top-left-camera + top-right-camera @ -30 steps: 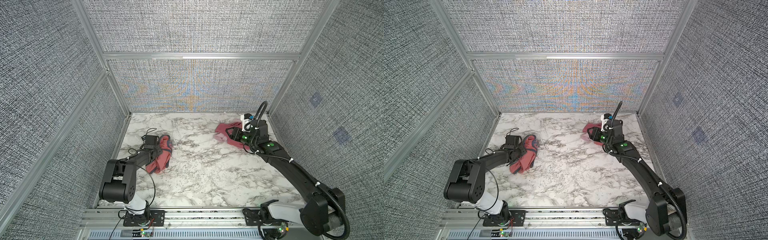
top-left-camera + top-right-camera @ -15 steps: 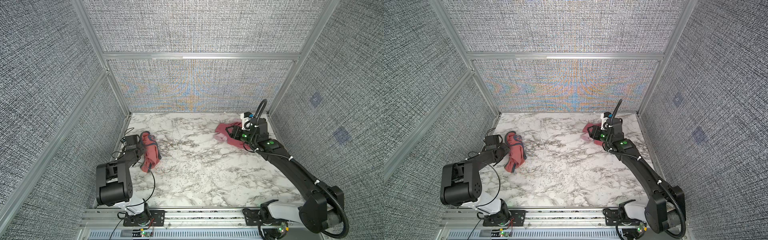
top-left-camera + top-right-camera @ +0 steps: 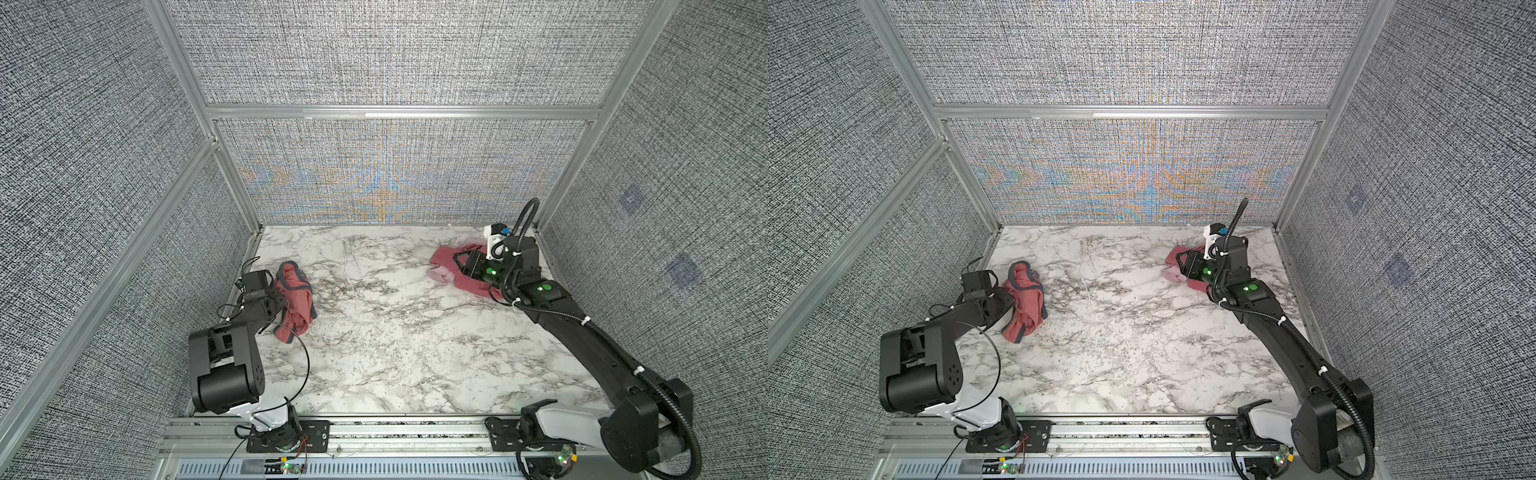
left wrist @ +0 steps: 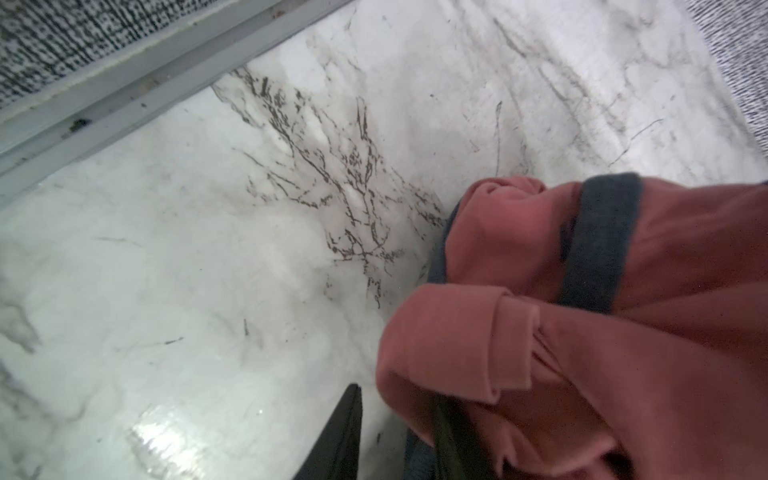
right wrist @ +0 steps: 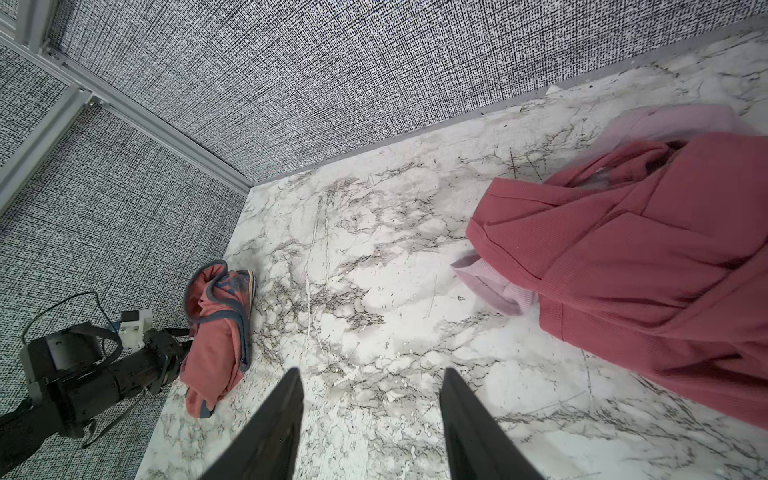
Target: Pick out a specific cloth from the pile
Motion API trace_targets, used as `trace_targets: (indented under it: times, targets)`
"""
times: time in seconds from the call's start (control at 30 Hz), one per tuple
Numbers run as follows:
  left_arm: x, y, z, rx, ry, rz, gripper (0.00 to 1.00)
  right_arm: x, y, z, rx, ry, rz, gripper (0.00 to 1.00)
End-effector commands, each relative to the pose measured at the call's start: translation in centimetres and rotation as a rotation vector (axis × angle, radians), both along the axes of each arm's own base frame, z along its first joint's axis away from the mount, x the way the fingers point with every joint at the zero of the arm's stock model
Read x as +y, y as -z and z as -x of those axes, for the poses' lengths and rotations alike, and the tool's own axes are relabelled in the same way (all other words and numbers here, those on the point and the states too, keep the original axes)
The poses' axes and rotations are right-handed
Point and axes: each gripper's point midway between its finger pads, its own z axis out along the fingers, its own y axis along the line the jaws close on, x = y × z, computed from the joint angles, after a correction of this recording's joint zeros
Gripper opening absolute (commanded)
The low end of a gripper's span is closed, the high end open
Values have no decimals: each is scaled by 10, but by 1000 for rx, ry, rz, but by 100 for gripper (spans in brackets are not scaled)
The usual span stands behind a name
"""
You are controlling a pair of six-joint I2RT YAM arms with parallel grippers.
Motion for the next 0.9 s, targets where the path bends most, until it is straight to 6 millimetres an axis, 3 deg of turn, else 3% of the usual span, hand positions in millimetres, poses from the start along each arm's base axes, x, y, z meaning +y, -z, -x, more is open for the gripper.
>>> trace_targets:
  times: [0.0,0.3,0.53,0.7,0.87]
  targets:
    - [4,-11,12,6,-18,-31,35,1,-2,1,-1,-2,-8,55]
    - [6,-54,35,-47,-43,-79,36,2,-1,2,-1,-8,-19,55]
    - [-21,-101,35,-245,138,-107,36,-13,5,2,-33,26,83,55]
    - [-25,-140,36,-471,187,-229,39,-45,10,-1,-85,136,217,55]
    - [-26,-162,30,-606,228,-336,46,-103,26,0,-132,353,391,56]
